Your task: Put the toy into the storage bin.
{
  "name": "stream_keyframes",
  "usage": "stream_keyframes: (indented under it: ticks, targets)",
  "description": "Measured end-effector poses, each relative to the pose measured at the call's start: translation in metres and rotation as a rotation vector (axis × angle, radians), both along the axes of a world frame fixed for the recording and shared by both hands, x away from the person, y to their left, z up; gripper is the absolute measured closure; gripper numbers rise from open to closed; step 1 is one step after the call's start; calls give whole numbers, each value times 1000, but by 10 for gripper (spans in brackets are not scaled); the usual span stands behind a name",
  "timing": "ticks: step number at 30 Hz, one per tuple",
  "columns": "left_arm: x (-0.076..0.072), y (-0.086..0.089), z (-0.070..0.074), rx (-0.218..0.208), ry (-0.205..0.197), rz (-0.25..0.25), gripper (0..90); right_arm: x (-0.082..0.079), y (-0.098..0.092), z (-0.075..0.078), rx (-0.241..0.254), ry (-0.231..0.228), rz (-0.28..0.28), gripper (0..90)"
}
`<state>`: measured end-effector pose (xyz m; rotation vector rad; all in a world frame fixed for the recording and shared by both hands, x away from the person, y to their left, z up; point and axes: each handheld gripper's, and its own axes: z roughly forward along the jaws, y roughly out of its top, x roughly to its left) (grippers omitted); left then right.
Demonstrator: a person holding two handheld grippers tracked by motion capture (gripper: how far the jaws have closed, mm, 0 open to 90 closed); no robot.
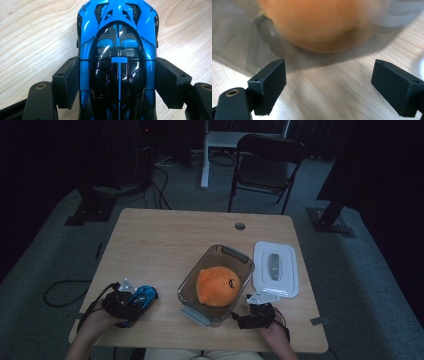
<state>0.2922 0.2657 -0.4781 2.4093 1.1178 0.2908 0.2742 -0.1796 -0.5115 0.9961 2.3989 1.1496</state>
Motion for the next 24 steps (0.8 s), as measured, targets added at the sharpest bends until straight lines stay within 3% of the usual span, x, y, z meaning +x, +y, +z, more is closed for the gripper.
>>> stream_keyframes:
  ticks: [6,9,11,18,24]
  targets:
    - [3,2,12,4,-19,1,285,4,27,-3,-15,25,-18,119]
    - [5,1,18,-2,-22,-12,285,6,40,-4,-23,12,-37,108]
    - [7,-1,23,-1,-28,-17,285,6,46,-4,-53,-7,-45,108]
    - [13,-7,46,-11,-54,-51,285,4,28,-6,-55,-13,-70,108]
    - [19,-14,69,10,-83,-53,285,1,6,-9,-70,7,-106,108]
